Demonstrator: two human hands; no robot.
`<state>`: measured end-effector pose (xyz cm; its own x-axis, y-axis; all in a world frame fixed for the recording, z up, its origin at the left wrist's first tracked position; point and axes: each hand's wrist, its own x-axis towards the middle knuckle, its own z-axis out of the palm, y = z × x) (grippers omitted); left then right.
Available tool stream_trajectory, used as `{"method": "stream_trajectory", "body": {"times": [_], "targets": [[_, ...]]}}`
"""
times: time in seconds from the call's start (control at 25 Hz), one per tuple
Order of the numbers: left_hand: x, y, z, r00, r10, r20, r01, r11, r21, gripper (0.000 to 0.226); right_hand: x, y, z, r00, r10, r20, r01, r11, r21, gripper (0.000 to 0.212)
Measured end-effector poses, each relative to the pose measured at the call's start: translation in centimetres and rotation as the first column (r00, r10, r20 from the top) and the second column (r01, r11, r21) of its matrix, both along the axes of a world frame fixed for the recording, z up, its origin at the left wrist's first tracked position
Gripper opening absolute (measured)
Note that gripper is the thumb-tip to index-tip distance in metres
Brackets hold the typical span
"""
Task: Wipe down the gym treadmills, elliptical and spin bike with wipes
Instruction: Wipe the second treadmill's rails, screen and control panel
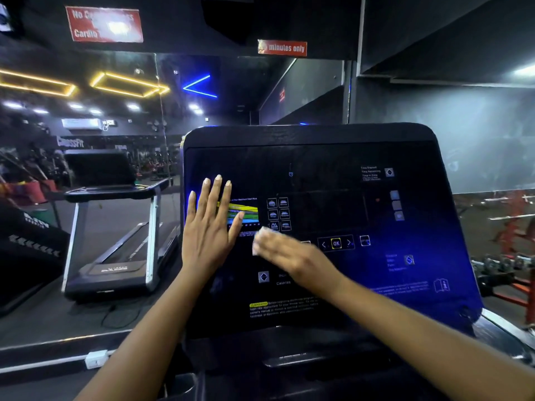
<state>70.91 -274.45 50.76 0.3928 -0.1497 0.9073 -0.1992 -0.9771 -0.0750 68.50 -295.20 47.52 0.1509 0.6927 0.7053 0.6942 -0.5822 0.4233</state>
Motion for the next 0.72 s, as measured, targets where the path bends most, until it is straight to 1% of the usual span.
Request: {"method": "stream_trajectory", "body": {"times": [0.08, 0.12, 0.16, 0.2, 0.24, 0.32, 0.36, 0.4, 0.44, 0.52, 0.64, 0.72], "targets": [[0.0, 0.0, -0.1, 1.0, -0.002, 0.004, 0.002, 1.0, 0.0, 0.068, -1.7, -0.9, -3.2, 1.0, 0.029, 0.003, -0.029, 0.997, -0.075, 0.034], [0.0, 0.1, -0.1, 1.0, -0.003, 0.005, 0.003, 1.0, 0.0, 0.067, -2.2, -1.3, -3.8, 0.999, 0.046, -0.003, -0.046, 0.994, -0.1, 0.033], [-0.1, 0.1, -0.2, 1.0, -0.003, 0.005, 0.003, 1.0, 0.0, 0.066, -2.4, -1.5, -3.5, 0.998, 0.058, -0.016, -0.06, 0.994, -0.092, 0.032], [-0.1, 0.0, -0.1, 1.0, 0.0, 0.006, 0.0, 1.0, 0.003, 0.066, -2.3, -1.4, -2.4, 0.997, 0.066, -0.034, -0.067, 0.997, -0.033, 0.032], [-0.1, 0.0, 0.0, 1.0, 0.004, 0.007, -0.004, 1.0, 0.01, 0.066, -1.9, -1.0, -0.8, 0.998, 0.056, -0.038, -0.053, 0.996, 0.071, 0.033], [-0.2, 0.2, 0.1, 1.0, 0.003, 0.007, -0.003, 0.999, 0.041, 0.065, -0.3, 0.5, 3.2, 0.998, -0.033, -0.056, 0.049, 0.953, 0.3, 0.04], [-0.4, 0.4, -0.2, 1.0, 0.001, 0.01, -0.001, 0.998, 0.056, 0.064, 0.3, 1.4, 4.8, 0.992, -0.081, -0.093, 0.11, 0.922, 0.371, 0.042], [-0.6, 0.7, -0.6, 1.0, 0.001, 0.015, -0.001, 0.998, 0.064, 0.063, 0.7, 2.3, 5.4, 0.985, -0.111, -0.134, 0.156, 0.904, 0.398, 0.043], [-0.9, 1.2, -1.2, 1.0, 0.001, 0.022, -0.002, 0.998, 0.065, 0.062, 1.0, 3.1, 5.3, 0.98, -0.127, -0.151, 0.178, 0.899, 0.4, 0.042], [-1.4, 2.3, -2.5, 0.999, -0.006, 0.034, 0.004, 0.998, 0.055, 0.061, 0.7, 4.3, 3.1, 0.983, -0.125, -0.134, 0.166, 0.917, 0.363, 0.041], [-1.8, 2.9, -3.6, 0.999, -0.03, 0.042, 0.028, 0.999, 0.047, 0.059, -1.4, 4.9, -1.9, 0.997, -0.054, -0.056, 0.063, 0.981, 0.182, 0.042], [-1.8, 2.9, -3.6, 0.998, -0.042, 0.04, 0.04, 0.998, 0.04, 0.059, -2.8, 4.7, -5.2, 0.998, 0.007, -0.063, -0.002, 0.997, 0.08, 0.038]]}}
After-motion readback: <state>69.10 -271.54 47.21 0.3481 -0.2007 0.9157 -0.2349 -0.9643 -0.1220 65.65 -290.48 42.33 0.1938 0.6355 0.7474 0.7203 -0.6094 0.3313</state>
